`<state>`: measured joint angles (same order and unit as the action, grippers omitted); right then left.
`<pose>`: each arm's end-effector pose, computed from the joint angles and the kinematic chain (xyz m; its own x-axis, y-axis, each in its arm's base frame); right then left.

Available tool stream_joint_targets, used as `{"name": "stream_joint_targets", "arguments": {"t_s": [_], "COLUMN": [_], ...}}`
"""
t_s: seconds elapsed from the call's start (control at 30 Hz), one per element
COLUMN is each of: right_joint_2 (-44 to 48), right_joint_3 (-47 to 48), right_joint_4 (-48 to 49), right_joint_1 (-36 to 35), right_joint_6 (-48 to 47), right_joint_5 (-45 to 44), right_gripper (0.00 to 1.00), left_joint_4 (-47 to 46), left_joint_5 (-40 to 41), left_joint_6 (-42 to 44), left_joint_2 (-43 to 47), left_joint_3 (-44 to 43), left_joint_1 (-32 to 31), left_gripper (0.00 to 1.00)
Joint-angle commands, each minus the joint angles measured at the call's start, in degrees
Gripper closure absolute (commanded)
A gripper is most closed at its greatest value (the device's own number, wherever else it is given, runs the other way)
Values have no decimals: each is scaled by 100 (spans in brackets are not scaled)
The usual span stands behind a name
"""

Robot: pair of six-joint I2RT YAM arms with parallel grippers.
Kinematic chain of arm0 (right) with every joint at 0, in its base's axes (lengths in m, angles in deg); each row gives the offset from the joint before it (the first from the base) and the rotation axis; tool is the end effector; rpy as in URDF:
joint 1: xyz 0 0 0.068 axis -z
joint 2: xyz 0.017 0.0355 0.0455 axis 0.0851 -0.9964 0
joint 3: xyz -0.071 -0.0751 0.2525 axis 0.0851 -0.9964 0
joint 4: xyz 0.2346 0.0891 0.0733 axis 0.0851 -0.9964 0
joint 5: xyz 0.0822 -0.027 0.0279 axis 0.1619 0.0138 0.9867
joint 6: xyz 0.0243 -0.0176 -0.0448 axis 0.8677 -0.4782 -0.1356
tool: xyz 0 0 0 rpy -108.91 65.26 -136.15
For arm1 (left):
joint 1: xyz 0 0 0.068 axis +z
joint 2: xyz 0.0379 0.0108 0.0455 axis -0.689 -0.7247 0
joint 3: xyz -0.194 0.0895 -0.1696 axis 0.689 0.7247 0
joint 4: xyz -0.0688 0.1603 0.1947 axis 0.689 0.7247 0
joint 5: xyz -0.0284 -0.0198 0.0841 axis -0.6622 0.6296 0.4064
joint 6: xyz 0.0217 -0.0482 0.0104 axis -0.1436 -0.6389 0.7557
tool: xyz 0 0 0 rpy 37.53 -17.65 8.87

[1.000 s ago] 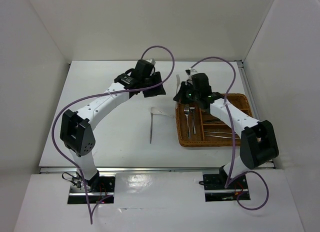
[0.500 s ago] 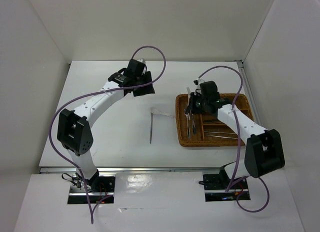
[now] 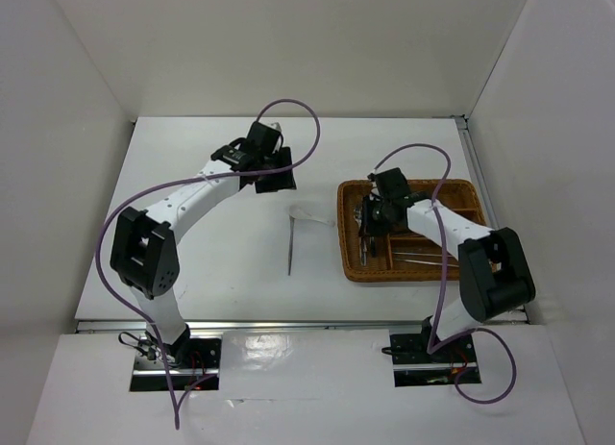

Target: Sort the eating utensils into containers

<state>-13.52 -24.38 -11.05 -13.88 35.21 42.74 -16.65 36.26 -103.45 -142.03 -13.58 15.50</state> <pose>0.2791 0.1009 0.1938 -0.8864 0.0007 -0.4629 -0.1478 0.9472 0.2844 0.3569 -0.1888 0.2976 -0.7743 -0.2769 -0.5690 -0.0299 0.9142 -0.4042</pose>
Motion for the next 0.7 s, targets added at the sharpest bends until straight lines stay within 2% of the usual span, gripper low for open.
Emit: {"name": "stream_joint_targets", "arguments": {"t_s": [0.0, 0.07, 0.23, 0.33, 0.43, 0.67], "right_joint_2": [-111, -24, 259, 390, 390, 505], "right_joint_3": [256, 318, 713, 995, 1170, 1171], "right_joint_4": [-169, -170, -389, -442, -390, -170], "right_joint_1": [-13, -13, -13, -13, -13, -13], "right_joint_6": [-23, -23, -23, -76, -76, 328], "right_joint_5": [-91, -91, -91, -91, -143, -776], "right_gripper": [75, 64, 52, 50, 49, 49], "left_joint_4": [-192, -254, -324, -324, -96, 238], "left_joint_5": [-163, -215, -215, -93, 355, 646], "left_joint_6": [192, 192, 244, 323, 386, 166], "left_joint_2": [-103, -156, -218, -340, -463, -727], "left_joint_3": [274, 397, 626, 626, 557, 547], "left_joint_1": [-16, -16, -68, -130, -428, -675], "left_gripper": [34, 36, 37, 39, 40, 46]}}
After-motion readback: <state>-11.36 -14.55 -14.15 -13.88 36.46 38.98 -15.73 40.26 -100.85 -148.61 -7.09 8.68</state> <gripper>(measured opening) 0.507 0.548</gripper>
